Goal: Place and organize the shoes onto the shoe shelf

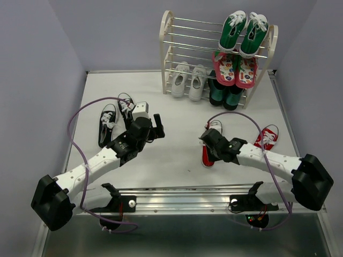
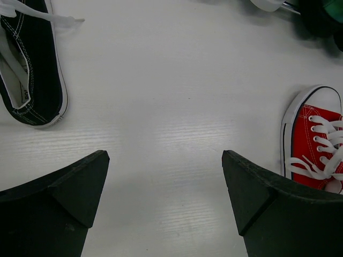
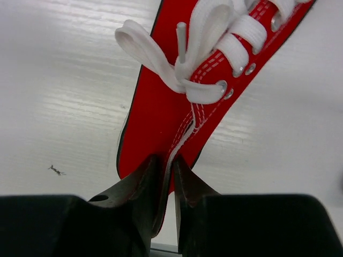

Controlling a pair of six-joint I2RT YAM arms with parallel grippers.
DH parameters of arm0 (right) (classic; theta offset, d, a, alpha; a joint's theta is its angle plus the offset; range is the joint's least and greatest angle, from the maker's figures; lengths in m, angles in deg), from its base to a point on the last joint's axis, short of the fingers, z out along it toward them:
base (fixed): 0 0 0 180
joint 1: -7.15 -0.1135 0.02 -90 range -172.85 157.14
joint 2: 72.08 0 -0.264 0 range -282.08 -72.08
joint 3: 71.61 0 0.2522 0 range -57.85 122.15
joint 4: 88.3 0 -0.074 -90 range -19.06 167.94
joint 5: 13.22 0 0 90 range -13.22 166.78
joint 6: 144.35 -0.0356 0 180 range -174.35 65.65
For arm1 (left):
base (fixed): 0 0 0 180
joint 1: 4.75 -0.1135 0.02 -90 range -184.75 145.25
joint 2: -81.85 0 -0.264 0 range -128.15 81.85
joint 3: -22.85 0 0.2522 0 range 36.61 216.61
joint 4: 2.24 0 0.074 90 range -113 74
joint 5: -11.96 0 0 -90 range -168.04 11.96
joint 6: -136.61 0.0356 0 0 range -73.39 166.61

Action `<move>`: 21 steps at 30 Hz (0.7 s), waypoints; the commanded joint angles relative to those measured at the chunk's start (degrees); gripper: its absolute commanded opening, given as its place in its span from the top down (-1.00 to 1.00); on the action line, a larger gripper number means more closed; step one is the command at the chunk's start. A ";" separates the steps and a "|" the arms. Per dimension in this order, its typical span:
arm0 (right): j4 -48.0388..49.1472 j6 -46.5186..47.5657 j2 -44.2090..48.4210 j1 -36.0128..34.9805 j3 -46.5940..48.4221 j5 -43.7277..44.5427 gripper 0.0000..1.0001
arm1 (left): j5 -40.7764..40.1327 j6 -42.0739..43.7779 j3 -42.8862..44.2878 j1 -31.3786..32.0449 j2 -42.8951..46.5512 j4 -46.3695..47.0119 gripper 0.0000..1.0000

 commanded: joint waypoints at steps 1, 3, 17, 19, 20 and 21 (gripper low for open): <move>9.24 9.09 -4.88 -6.46 3.26 -2.87 0.99 | -1.45 -0.82 -0.12 0.03 0.28 1.18 -0.98; 10.74 11.90 -8.05 -10.50 5.19 -2.33 0.99 | -1.71 -1.00 0.05 0.03 0.02 0.83 -0.98; 14.09 7.36 -12.89 -13.42 11.08 0.90 0.99 | -1.19 -2.67 0.14 -0.05 0.11 -1.19 -0.98; 12.60 4.37 -12.98 -13.42 11.43 3.54 0.82 | -0.84 -2.67 0.31 0.03 -0.07 -1.10 -0.98; 10.50 3.31 -12.89 -13.42 11.96 5.82 0.71 | -0.66 -2.67 0.49 0.03 -0.16 -1.10 -0.98; 8.57 0.86 -12.89 -13.42 12.31 6.71 0.48 | -0.14 -2.67 0.58 0.03 -0.33 -1.10 -0.98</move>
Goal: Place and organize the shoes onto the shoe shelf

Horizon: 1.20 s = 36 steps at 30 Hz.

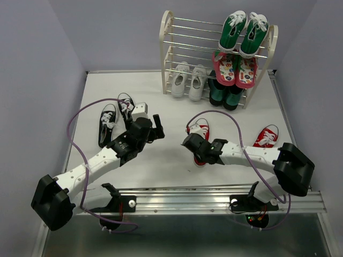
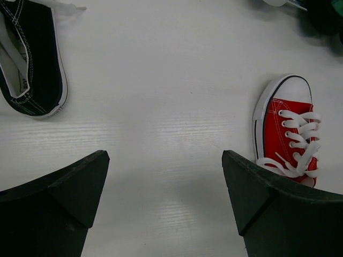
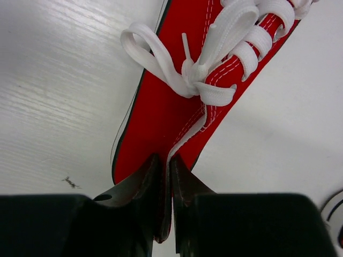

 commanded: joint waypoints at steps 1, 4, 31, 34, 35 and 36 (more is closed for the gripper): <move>4.82 -9.21 0.07 -1.92 4.69 0.79 0.34 | 0.30 -0.40 0.67 0.03 -0.20 0.58 -0.98; 2.87 -13.17 1.03 -1.92 5.30 1.86 -0.03 | 1.88 -0.40 1.02 0.03 -0.29 0.67 -0.98; -20.51 -30.41 29.61 21.11 0.38 22.51 -1.00 | 15.00 4.61 23.07 22.53 -29.09 -2.92 -0.98; -19.63 -29.44 28.38 21.64 0.12 22.77 -1.00 | 12.71 4.26 27.55 23.67 -34.55 -6.79 -0.98; -19.45 -29.44 28.02 21.64 0.03 22.77 -1.00 | 12.26 4.26 27.56 23.85 -34.57 -7.41 -0.98; -19.36 -29.27 27.76 21.64 -0.06 22.95 -1.00 | 12.17 4.09 28.52 23.94 -36.14 -8.64 -0.98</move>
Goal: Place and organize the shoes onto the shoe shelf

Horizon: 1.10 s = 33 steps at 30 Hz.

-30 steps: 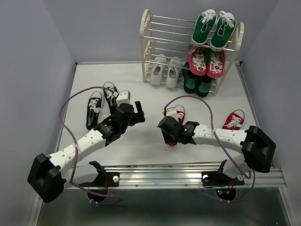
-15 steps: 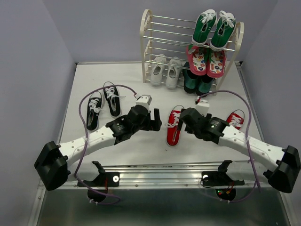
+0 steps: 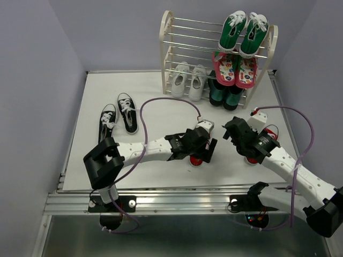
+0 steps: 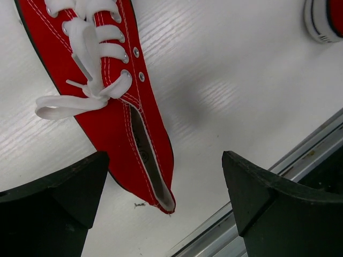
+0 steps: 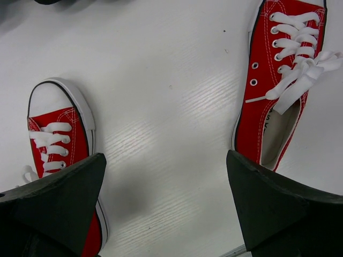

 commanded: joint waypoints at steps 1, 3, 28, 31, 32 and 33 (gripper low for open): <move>1.49 0.59 -1.09 1.07 -0.58 3.67 -1.00 | -2.93 0.70 4.48 0.71 -2.75 -6.35 -0.98; 1.84 0.94 -1.45 1.07 -0.84 3.76 -1.00 | -3.54 0.44 5.36 0.79 -4.24 -8.28 -0.97; 5.27 3.14 -1.80 3.18 -4.45 2.79 -1.00 | -5.57 -4.31 7.56 1.23 -8.91 -13.03 0.28; 5.62 3.49 -1.54 3.18 -4.45 3.14 -1.00 | -6.26 -4.40 8.18 1.32 -9.87 -13.64 1.00; 5.79 3.67 -1.45 3.70 -4.45 3.23 -1.00 | -6.88 -4.57 8.18 1.41 -9.88 -13.56 1.00; 5.88 3.76 -1.36 3.71 -4.45 3.41 -1.00 | -7.67 -4.23 8.01 1.67 -9.27 -13.39 1.00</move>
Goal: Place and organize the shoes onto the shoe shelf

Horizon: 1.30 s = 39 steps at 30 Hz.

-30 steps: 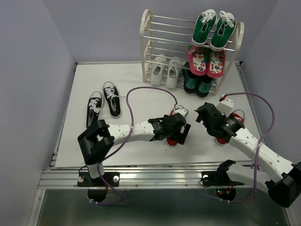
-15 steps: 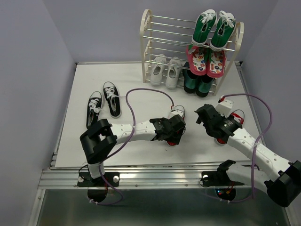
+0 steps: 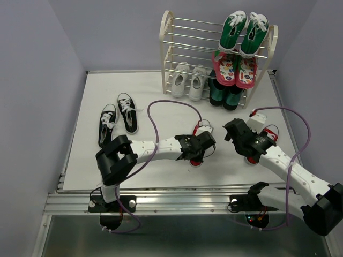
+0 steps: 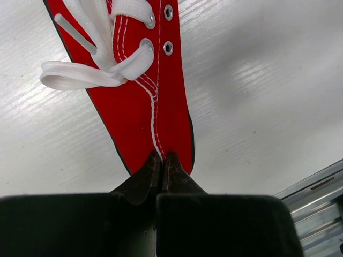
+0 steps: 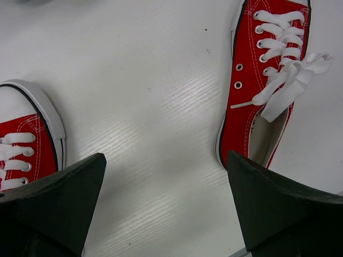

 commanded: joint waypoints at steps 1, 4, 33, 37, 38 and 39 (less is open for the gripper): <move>2.45 0.59 1.04 0.71 -0.65 2.99 -1.00 | -5.48 0.54 1.38 0.73 0.05 -1.32 1.00; 3.50 1.29 1.22 0.71 -0.91 3.17 -1.00 | -8.91 1.06 0.33 1.17 2.94 0.08 1.00; 10.80 5.33 5.09 0.71 -4.69 5.45 -1.00 | -33.71 21.09 1.03 1.53 19.21 4.56 1.00; 10.89 5.42 5.26 0.71 -4.78 6.42 -1.00 | -32.49 25.58 1.82 -0.58 20.35 7.81 1.00; 11.06 5.60 5.35 0.71 -4.86 6.60 -1.00 | -32.05 26.37 1.91 -1.28 20.53 8.43 1.00; 11.33 5.77 5.44 0.71 -4.95 6.51 -1.00 | -31.35 28.29 1.99 -1.98 20.79 9.13 1.00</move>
